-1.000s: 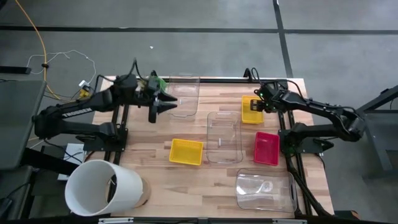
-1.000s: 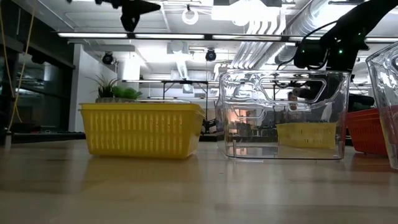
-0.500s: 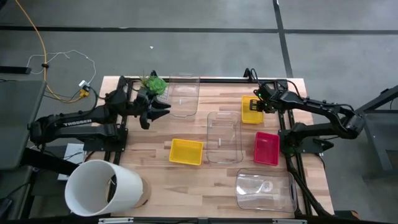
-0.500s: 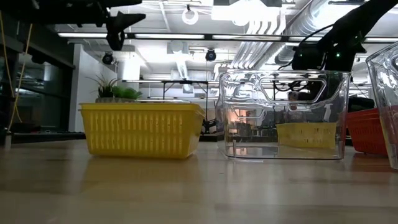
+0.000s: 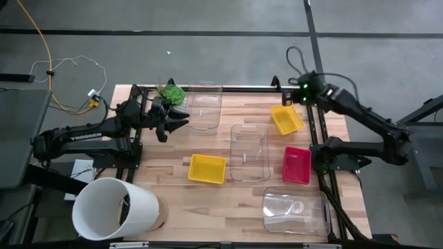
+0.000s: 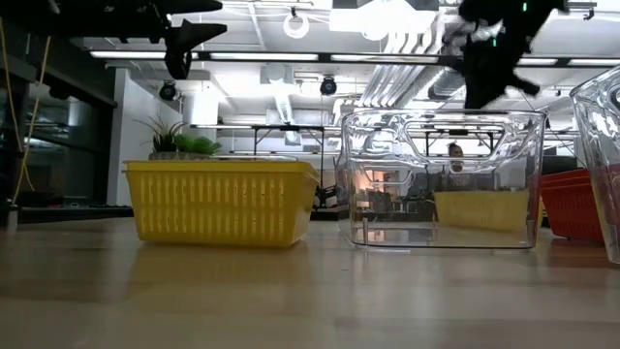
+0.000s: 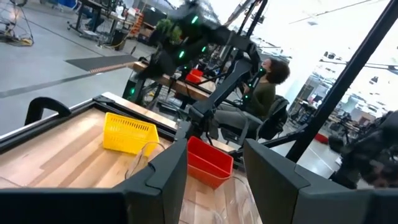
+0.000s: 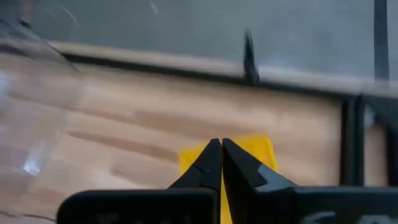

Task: Stack baskets by color
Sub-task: Stack the top yellow bin on the stacked yellow bin

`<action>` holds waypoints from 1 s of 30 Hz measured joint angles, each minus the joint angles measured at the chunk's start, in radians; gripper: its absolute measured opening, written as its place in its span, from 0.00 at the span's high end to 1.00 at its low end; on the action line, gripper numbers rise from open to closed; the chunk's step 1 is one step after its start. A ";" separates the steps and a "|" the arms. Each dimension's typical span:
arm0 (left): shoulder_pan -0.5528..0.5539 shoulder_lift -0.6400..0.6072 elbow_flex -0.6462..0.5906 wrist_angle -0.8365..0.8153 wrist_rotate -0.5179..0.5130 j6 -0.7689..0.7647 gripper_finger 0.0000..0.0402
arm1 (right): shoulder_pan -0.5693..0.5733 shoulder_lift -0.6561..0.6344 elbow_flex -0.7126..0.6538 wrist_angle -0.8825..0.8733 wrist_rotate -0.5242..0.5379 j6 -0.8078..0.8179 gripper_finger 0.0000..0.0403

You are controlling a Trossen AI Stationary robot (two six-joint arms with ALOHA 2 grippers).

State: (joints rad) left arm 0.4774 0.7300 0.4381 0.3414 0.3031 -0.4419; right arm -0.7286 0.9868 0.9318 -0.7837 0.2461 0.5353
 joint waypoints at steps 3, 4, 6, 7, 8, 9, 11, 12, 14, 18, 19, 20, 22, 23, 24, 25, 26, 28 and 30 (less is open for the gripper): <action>0.000 0.000 0.000 0.000 0.000 -0.009 0.64 | 0.012 0.000 0.112 -0.079 0.023 -0.038 1.00; 0.000 0.000 0.000 0.000 0.000 -0.019 0.64 | 0.012 0.003 0.137 -0.115 0.029 -0.039 1.00; 0.000 0.000 0.000 -0.001 0.000 -0.027 0.64 | 0.012 0.006 0.157 -0.160 0.040 -0.043 1.00; 0.000 0.000 0.000 -0.001 0.000 -0.027 0.64 | 0.012 0.006 0.155 -0.173 0.037 -0.044 1.00; 0.000 0.000 0.000 -0.001 0.000 -0.027 0.64 | 0.011 0.006 0.144 -0.174 0.028 -0.036 0.99; 0.000 0.000 0.000 -0.001 0.000 -0.027 0.64 | 0.011 0.005 0.124 -0.173 0.009 -0.016 0.98; 0.000 0.000 0.000 -0.005 0.000 -0.027 0.64 | 0.011 0.009 0.066 -0.174 -0.023 0.008 0.95; 0.000 0.000 0.000 -0.006 0.000 -0.027 0.64 | 0.011 0.013 0.030 -0.166 -0.032 0.016 0.92; 0.000 0.000 0.000 -0.008 0.000 -0.027 0.64 | 0.005 0.023 -0.040 -0.138 -0.041 0.033 0.85; 0.000 0.000 0.000 -0.008 0.000 -0.028 0.64 | -0.027 0.065 -0.175 -0.031 -0.058 0.047 0.67; 0.000 0.000 0.000 -0.008 0.000 -0.028 0.64 | -0.034 0.079 -0.203 -0.002 -0.058 0.056 0.63; 0.000 0.000 0.000 -0.008 0.000 -0.028 0.64 | -0.041 0.094 -0.230 0.025 -0.055 0.064 0.59; 0.000 0.000 0.000 -0.008 0.000 -0.028 0.64 | -0.054 0.131 -0.270 0.065 -0.042 0.069 0.52; 0.000 0.000 0.000 -0.009 0.000 -0.027 0.64 | -0.060 0.148 -0.282 0.077 -0.035 0.070 0.50; 0.000 0.000 0.000 -0.009 0.000 -0.027 0.64 | -0.066 0.166 -0.289 0.085 -0.026 0.070 0.48; 0.000 0.000 0.000 -0.012 0.000 -0.027 0.64 | -0.070 0.185 -0.292 0.091 -0.008 0.068 0.47; 0.000 0.000 0.000 -0.016 0.000 -0.027 0.64 | -0.070 0.202 -0.292 0.092 0.012 0.067 0.46; 0.000 0.000 0.000 -0.020 0.000 -0.027 0.64 | -0.070 0.231 -0.292 0.096 0.057 0.065 0.46; 0.000 0.000 0.000 -0.026 0.000 -0.027 0.64 | -0.070 0.251 -0.292 0.120 0.077 0.045 0.46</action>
State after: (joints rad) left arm 0.4774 0.7300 0.4381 0.3152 0.3031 -0.4691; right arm -0.7990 1.2374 0.6399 -0.6635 0.3235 0.5801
